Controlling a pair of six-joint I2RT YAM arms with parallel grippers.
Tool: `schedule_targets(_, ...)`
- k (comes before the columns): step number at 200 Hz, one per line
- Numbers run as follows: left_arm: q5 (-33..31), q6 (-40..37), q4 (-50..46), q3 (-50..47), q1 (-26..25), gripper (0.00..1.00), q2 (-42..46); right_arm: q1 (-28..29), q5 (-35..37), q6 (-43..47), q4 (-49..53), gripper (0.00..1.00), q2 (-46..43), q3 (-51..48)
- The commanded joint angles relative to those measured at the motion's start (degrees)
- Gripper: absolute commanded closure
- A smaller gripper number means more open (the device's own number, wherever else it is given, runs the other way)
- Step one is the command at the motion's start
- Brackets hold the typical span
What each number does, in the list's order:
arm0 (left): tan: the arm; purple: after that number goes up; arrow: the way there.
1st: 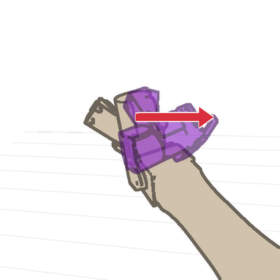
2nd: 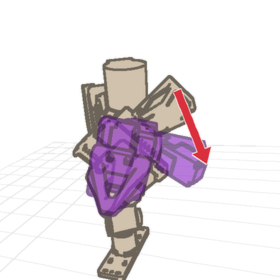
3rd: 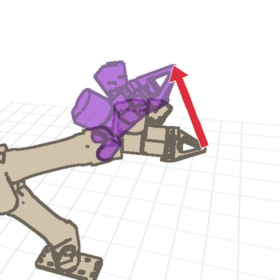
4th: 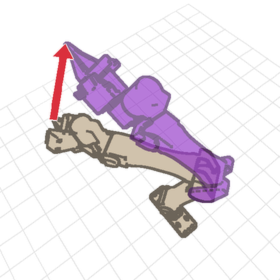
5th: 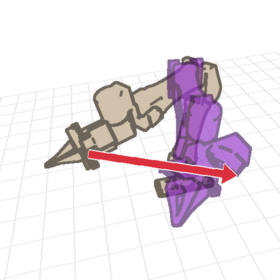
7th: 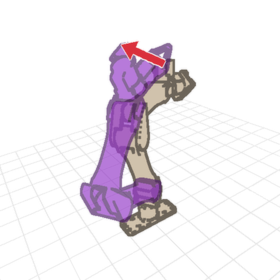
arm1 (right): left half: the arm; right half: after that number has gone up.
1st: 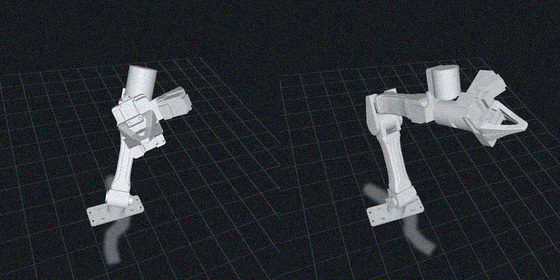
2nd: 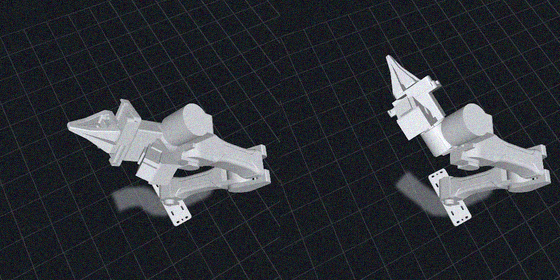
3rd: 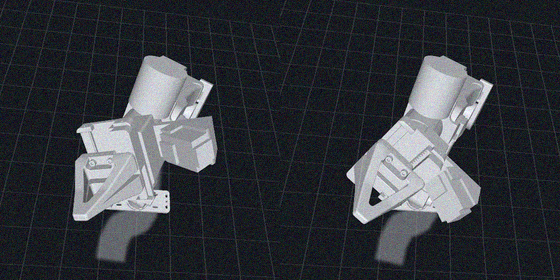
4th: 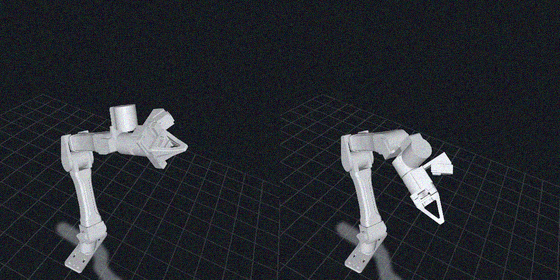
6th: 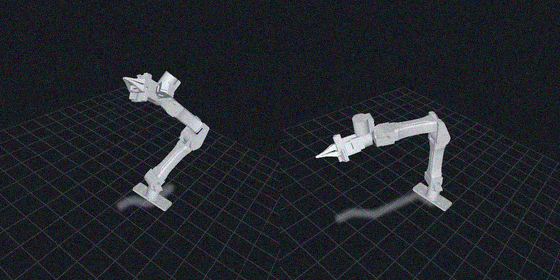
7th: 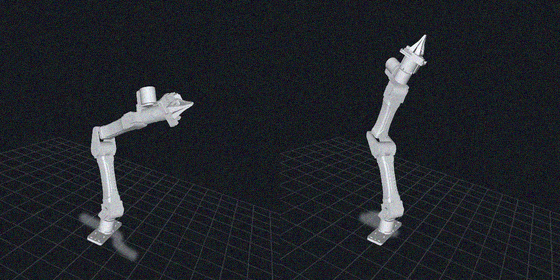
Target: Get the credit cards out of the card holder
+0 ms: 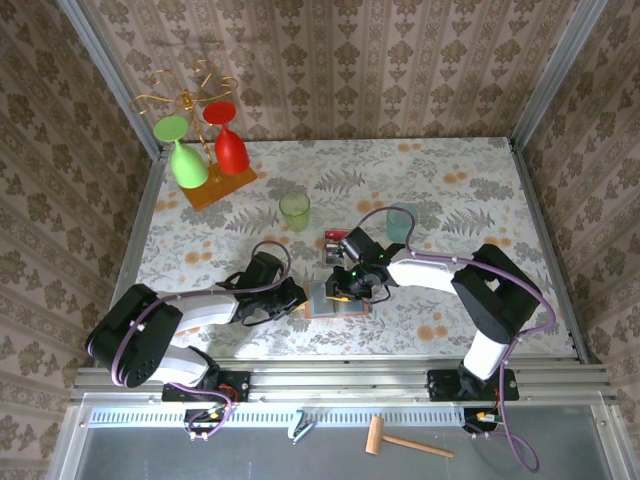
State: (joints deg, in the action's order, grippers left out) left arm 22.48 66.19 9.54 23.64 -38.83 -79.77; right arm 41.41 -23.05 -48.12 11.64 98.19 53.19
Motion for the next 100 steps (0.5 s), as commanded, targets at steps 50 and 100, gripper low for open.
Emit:
schedule_targets(50,0.37,-1.29,-1.81,-0.48,0.42,0.89,0.94,-0.28,-5.7,-3.19,-6.99,0.75,1.79,-1.16)
schedule_targets(100,0.2,-1.18,-1.96,-0.7,0.44,0.89,1.1,-0.32,-3.19,-1.67,-3.36,0.74,3.15,-0.89)
